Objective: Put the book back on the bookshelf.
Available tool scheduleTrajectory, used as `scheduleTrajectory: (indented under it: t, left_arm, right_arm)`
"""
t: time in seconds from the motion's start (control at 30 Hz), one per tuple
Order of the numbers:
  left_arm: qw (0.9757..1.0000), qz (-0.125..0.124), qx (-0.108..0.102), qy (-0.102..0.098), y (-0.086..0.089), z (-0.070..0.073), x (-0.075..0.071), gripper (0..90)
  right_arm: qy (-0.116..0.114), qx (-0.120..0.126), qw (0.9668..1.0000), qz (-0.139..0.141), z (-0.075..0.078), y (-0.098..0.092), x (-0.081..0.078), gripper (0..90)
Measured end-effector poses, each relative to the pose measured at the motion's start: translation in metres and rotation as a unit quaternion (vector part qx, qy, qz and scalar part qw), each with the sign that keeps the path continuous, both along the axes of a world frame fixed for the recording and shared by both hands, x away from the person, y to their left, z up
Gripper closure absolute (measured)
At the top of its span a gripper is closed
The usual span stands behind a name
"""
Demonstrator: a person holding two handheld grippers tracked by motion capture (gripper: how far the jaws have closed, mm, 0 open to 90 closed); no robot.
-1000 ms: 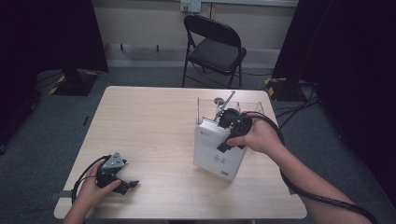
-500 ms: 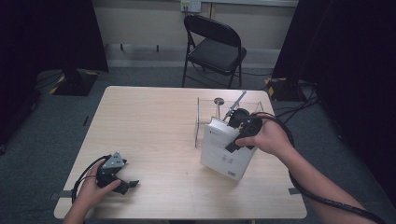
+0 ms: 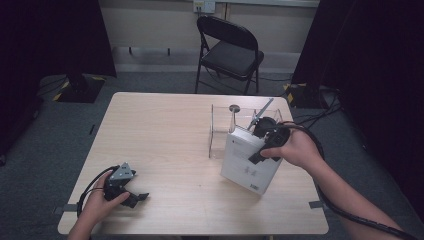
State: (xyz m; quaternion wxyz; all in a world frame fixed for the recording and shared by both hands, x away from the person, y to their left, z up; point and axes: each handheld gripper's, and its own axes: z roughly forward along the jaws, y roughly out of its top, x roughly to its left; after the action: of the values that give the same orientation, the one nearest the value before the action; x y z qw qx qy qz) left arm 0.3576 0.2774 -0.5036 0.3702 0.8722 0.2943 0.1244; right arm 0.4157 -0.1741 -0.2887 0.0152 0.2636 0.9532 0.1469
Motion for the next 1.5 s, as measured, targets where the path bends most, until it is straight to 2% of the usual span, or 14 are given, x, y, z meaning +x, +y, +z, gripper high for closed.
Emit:
scheduleTrajectory:
  t: [0.3,1.5]
  left_arm:
    - [1.0000,-0.003,0.005,-0.002,0.001,0.001,0.001,0.0]
    - [1.0000,0.002,0.000,-0.001,-0.001,0.000,0.002,0.0]
  right_arm:
    - [0.000,0.000,0.9999,-0.016,0.004,-0.012,-0.001,52.4]
    - [0.015,0.002,0.9983,-0.056,-0.003,-0.052,-0.007,52.4]
